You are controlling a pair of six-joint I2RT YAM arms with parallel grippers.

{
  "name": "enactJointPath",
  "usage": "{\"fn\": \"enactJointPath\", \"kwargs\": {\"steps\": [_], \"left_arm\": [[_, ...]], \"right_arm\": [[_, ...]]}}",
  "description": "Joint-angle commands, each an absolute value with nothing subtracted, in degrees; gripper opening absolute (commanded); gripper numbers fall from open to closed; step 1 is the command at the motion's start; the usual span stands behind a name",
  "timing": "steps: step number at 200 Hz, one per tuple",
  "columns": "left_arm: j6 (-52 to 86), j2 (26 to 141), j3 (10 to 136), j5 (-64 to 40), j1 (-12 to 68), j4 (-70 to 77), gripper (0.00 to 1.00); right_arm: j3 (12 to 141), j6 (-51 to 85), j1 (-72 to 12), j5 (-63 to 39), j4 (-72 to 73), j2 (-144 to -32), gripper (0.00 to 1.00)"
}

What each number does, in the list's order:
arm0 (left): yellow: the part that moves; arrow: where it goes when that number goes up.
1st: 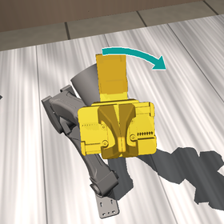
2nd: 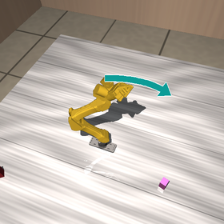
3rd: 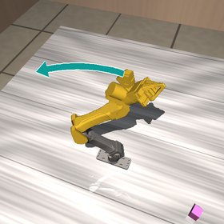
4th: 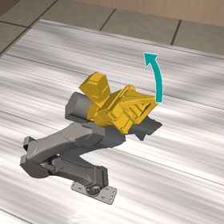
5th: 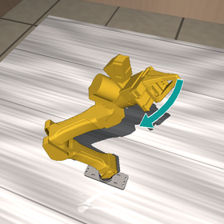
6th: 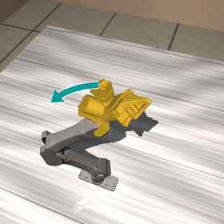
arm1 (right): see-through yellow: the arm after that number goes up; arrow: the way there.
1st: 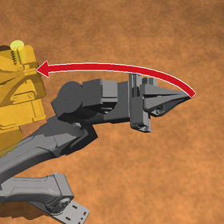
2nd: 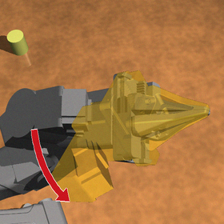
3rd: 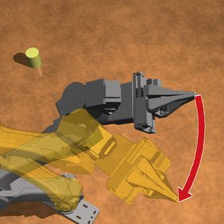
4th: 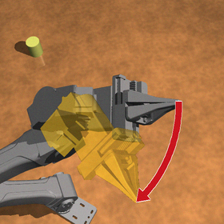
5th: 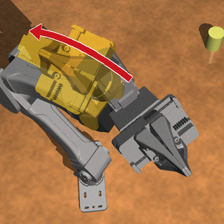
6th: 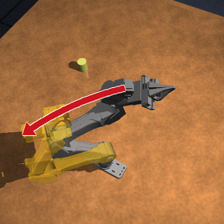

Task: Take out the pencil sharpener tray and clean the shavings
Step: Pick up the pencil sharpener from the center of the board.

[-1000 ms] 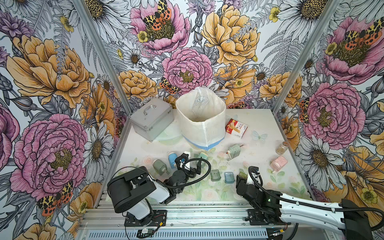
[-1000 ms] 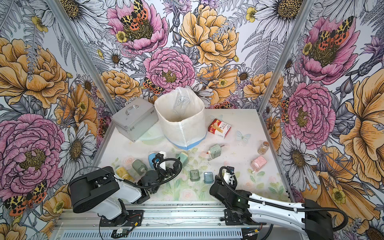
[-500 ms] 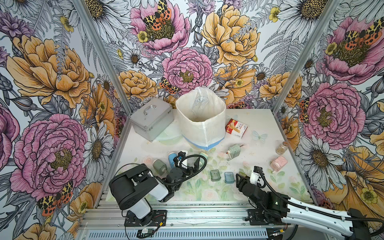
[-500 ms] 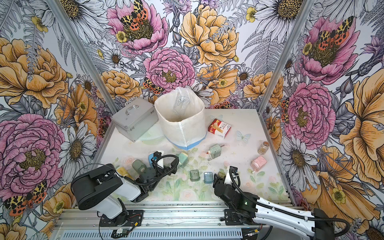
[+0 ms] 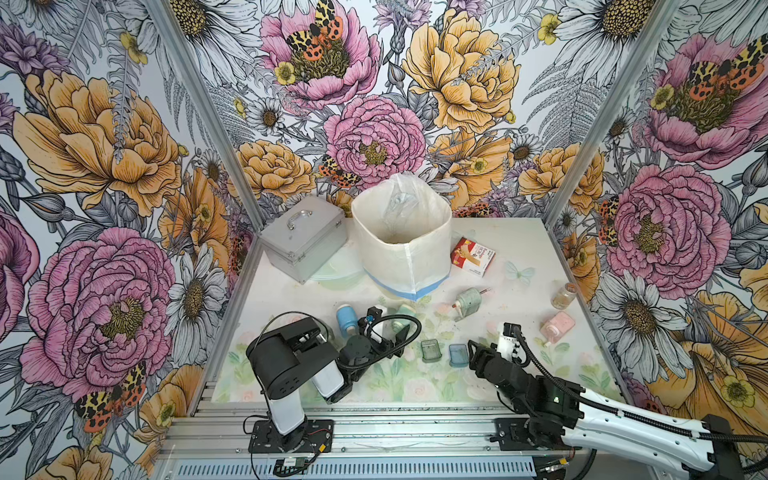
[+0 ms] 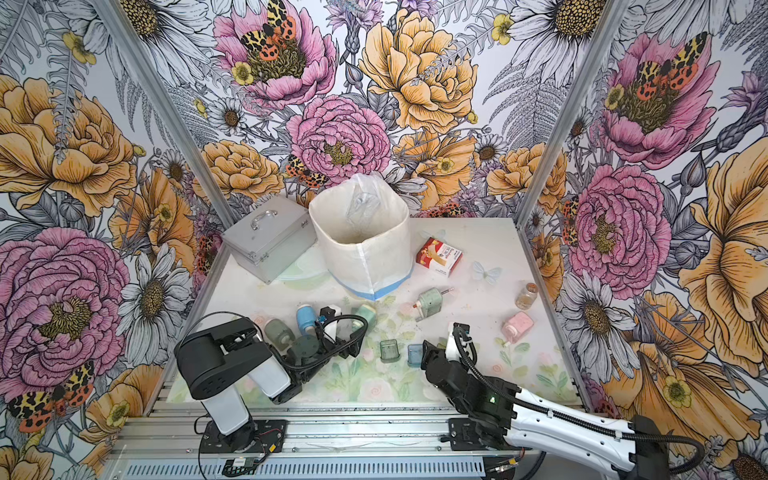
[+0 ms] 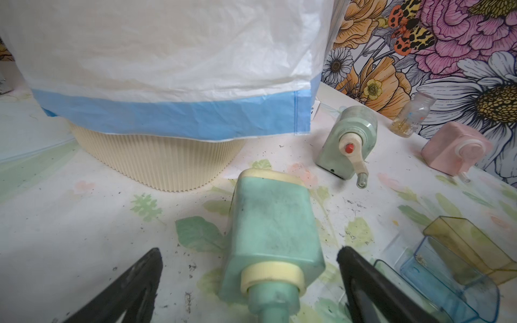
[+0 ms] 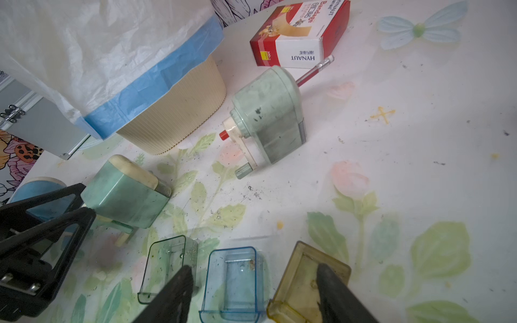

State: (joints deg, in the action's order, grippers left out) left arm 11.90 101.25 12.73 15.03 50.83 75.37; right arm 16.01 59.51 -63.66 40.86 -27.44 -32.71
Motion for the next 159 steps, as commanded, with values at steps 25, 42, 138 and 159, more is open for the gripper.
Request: {"fn": "enactJointPath", "kwargs": {"steps": [25, 42, 138, 159], "left_arm": [[8.51, 101.26, 17.14, 19.16, 53.96, 70.37, 0.99], [8.48, 101.08, 18.64, 20.05, 54.05, 66.43, 0.99], [10.50, 107.08, 22.77, 18.49, 51.25, 62.99, 0.99], [11.12, 108.47, 22.11, 18.42, 50.41, 66.23, 0.98]], "right_arm": [[18.02, 57.24, -63.34, 40.88, -27.86, -31.64, 0.71], [18.19, 57.13, -63.28, 40.69, -27.89, -30.96, 0.71], [22.31, 54.10, -63.28, 39.64, -28.49, -30.85, 0.70], [22.90, 53.70, -63.33, 39.63, -28.53, -30.63, 0.70]]}}
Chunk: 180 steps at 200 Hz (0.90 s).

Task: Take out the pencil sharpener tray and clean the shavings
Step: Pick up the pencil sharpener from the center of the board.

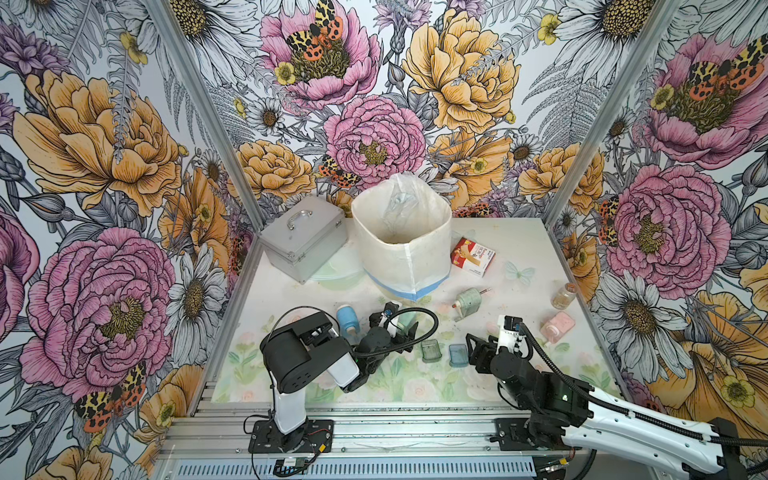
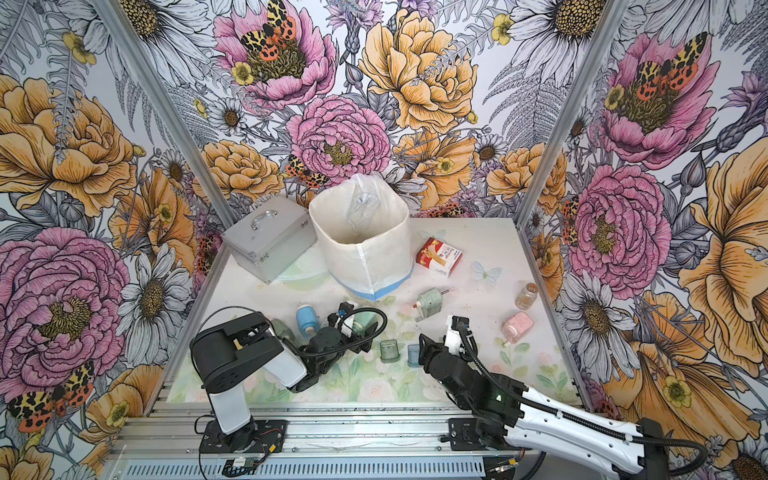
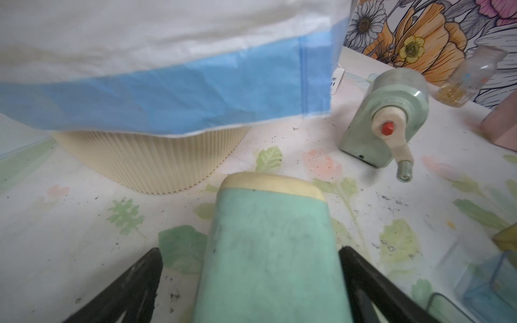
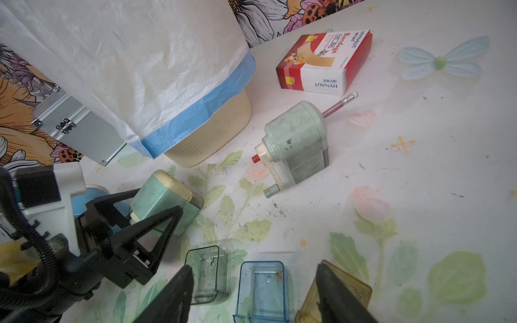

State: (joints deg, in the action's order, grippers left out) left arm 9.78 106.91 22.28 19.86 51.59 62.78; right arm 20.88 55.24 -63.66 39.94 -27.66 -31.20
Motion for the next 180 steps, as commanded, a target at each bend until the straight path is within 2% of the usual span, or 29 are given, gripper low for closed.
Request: {"fn": "enactJointPath", "kwargs": {"steps": [1, 103, 132, 180], "left_arm": [[11.14, 108.55, 22.07, 18.40, 50.41, 66.38, 0.98], [9.63, 113.52, 23.77, 16.74, 50.10, 73.43, 0.90], [8.32, 113.93, 23.48, 17.33, 51.01, 75.53, 0.84], [6.99, 111.58, 20.50, 17.16, 52.19, 78.94, 0.67]], "right_arm": [[22.92, 53.70, -63.31, 39.59, -28.50, -30.65, 0.70], [23.04, 53.40, -63.29, 39.30, -30.06, -27.52, 0.68], [23.08, 53.39, -63.33, 39.06, -30.50, -26.70, 0.68], [23.04, 53.44, -63.28, 38.25, -31.10, -25.60, 0.67]]}}
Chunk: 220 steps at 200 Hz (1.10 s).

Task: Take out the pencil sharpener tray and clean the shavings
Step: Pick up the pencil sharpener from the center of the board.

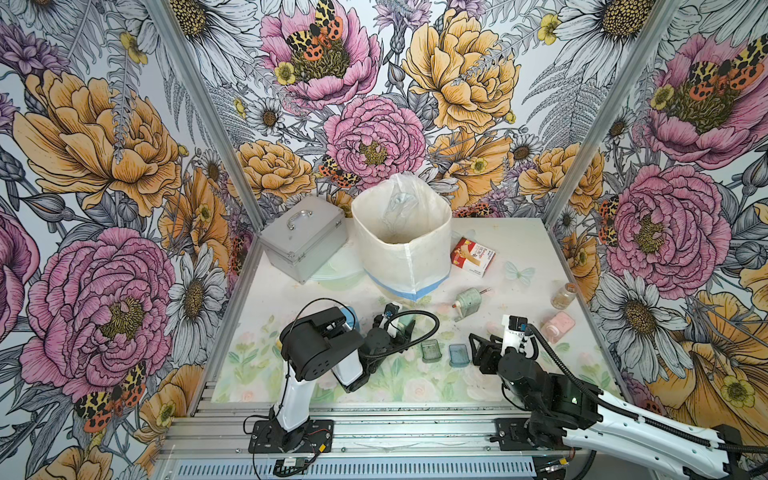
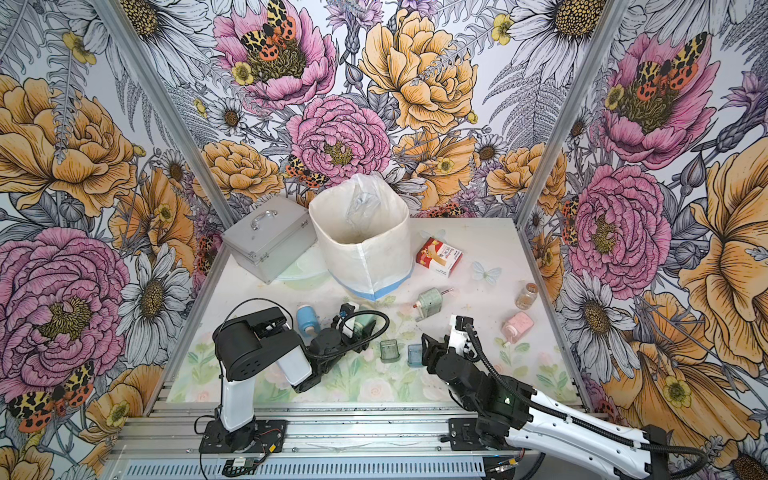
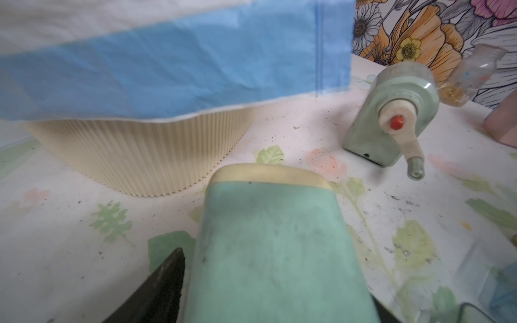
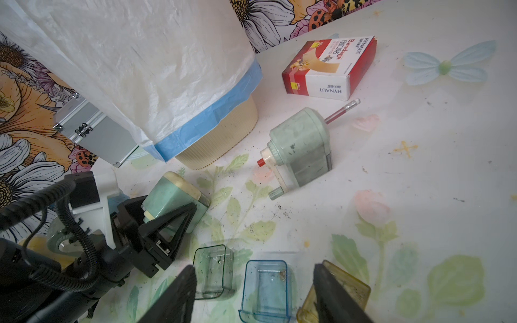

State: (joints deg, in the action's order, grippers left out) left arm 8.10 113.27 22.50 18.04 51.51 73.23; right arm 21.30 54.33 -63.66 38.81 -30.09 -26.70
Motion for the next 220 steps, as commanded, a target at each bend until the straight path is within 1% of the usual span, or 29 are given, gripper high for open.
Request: {"fn": "enactJointPath", "kwargs": {"steps": [1, 12, 21, 29, 59, 78, 83, 99, 112, 134, 149, 163, 189, 220], "left_arm": [[7.01, 111.51, 20.44, 17.15, 52.24, 78.93, 0.67], [6.65, 110.61, 19.78, 17.05, 52.53, 78.89, 0.64], [6.60, 109.89, 19.32, 16.89, 52.73, 78.90, 0.59], [6.63, 109.32, 18.93, 16.55, 52.82, 78.88, 0.57], [6.68, 106.81, 18.03, 15.66, 53.04, 76.93, 0.44], [6.68, 103.73, 18.42, 15.38, 53.43, 72.19, 0.42], [6.56, 101.74, 18.66, 15.15, 53.59, 70.47, 0.39], [5.69, 96.95, 19.87, 14.64, 54.51, 61.64, 0.37], [4.99, 91.76, 21.57, 14.33, 55.16, 51.31, 0.34], [4.48, 83.28, 25.12, 16.11, 56.06, 33.26, 0.37], [4.56, 77.70, 27.28, 17.08, 56.25, 23.28, 0.37], [4.72, 72.73, 28.48, 16.92, 56.38, 16.93, 0.35], [5.38, 65.02, 30.59, 15.29, 56.43, 7.57, 0.30], [5.80, 59.72, 33.81, 14.28, 56.51, -1.93, 0.28]], "right_arm": [[23.03, 53.44, -63.28, 38.24, -31.11, -25.59, 0.67], [23.12, 53.35, -63.29, 38.06, -31.20, -25.29, 0.67], [23.20, 53.17, -63.33, 37.93, -31.37, -25.00, 0.67], [23.21, 53.17, -63.35, 37.83, -31.64, -24.75, 0.67], [23.13, 53.00, -63.31, 37.46, -32.34, -23.75, 0.67], [23.20, 52.65, -63.35, 37.17, -32.78, -23.09, 0.67], [23.21, 52.60, -63.36, 37.11, -32.87, -22.90, 0.67], [23.27, 51.89, -63.28, 36.75, -33.04, -22.37, 0.67], [23.26, 51.31, -63.31, 36.33, -33.05, -22.26, 0.67], [23.38, 50.22, -63.22, 35.52, -33.05, -22.49, 0.67], [23.68, 49.34, -63.24, 34.86, -33.05, -22.76, 0.67], [24.03, 48.51, -63.21, 34.23, -33.06, -22.96, 0.67], [24.56, 47.07, -63.11, 33.45, -32.96, -23.11, 0.67], [25.65, 44.99, -62.88, 32.74, -33.01, -23.81, 0.67]]}}
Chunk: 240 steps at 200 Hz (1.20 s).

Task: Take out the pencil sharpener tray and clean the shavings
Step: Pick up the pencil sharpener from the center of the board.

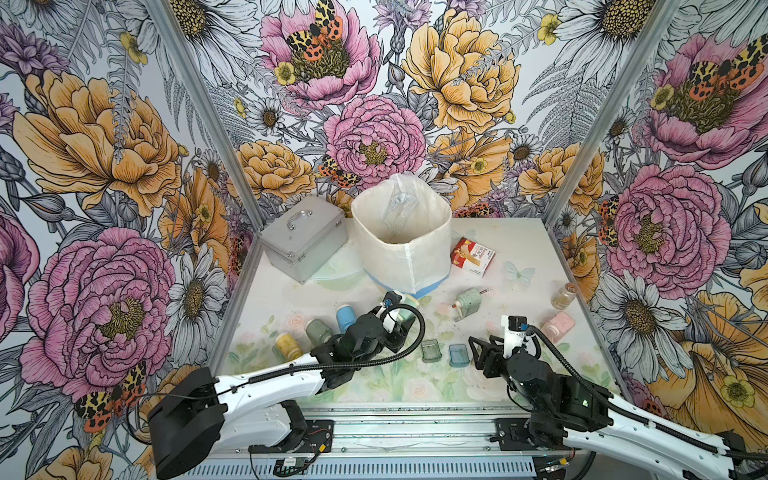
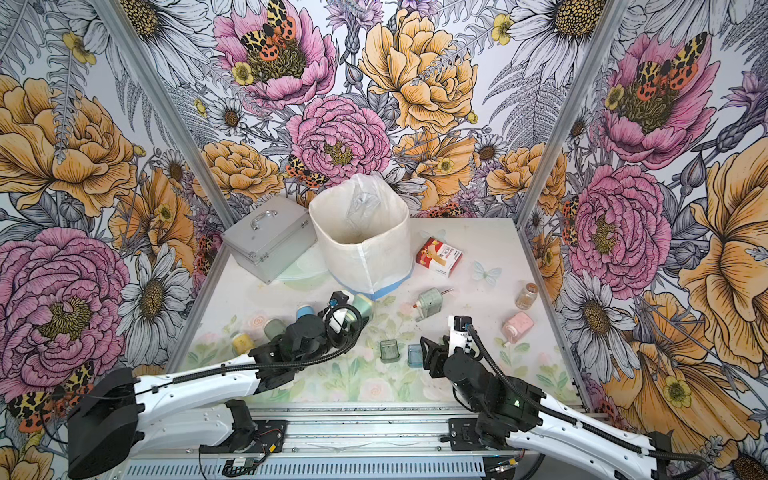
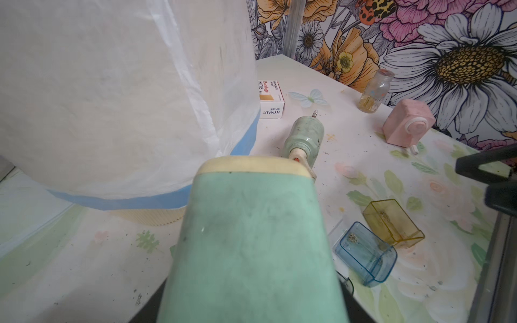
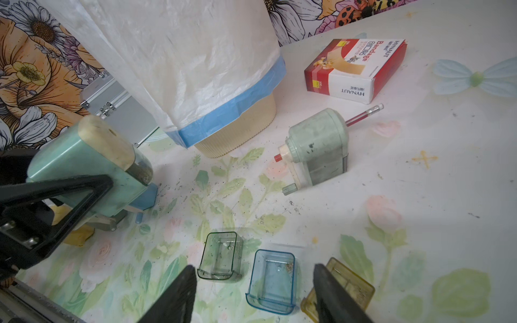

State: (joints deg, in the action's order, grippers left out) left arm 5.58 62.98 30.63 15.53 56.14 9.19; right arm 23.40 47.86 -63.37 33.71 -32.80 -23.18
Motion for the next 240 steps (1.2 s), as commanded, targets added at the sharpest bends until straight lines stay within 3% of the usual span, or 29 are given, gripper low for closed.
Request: {"fn": "enactJointPath", "kwargs": {"steps": [1, 65, 137, 216, 240], "left_arm": [[5.76, 59.57, 33.96, 14.30, 56.51, -2.24, 0.28], [4.13, 56.01, 39.72, 12.40, 55.22, -13.83, 0.26], [2.46, 55.93, 42.07, -8.70, 46.38, -14.31, 0.22], [-0.96, 62.86, 48.61, -28.19, 38.98, -19.29, 0.17], [-3.03, 63.84, 49.22, -31.23, 37.60, -20.29, 0.16]], "right_arm": [[25.70, 44.91, -62.90, 32.67, -32.98, -23.86, 0.67], [26.43, 42.75, -62.35, 31.01, -32.99, -24.04, 0.67], [29.06, 37.18, -59.60, 26.19, -32.66, -25.38, 0.69], [35.93, 25.43, -51.67, 12.09, -27.41, -42.25, 0.71], [36.28, 24.79, -46.51, 2.72, -24.69, -43.52, 0.76]]}}
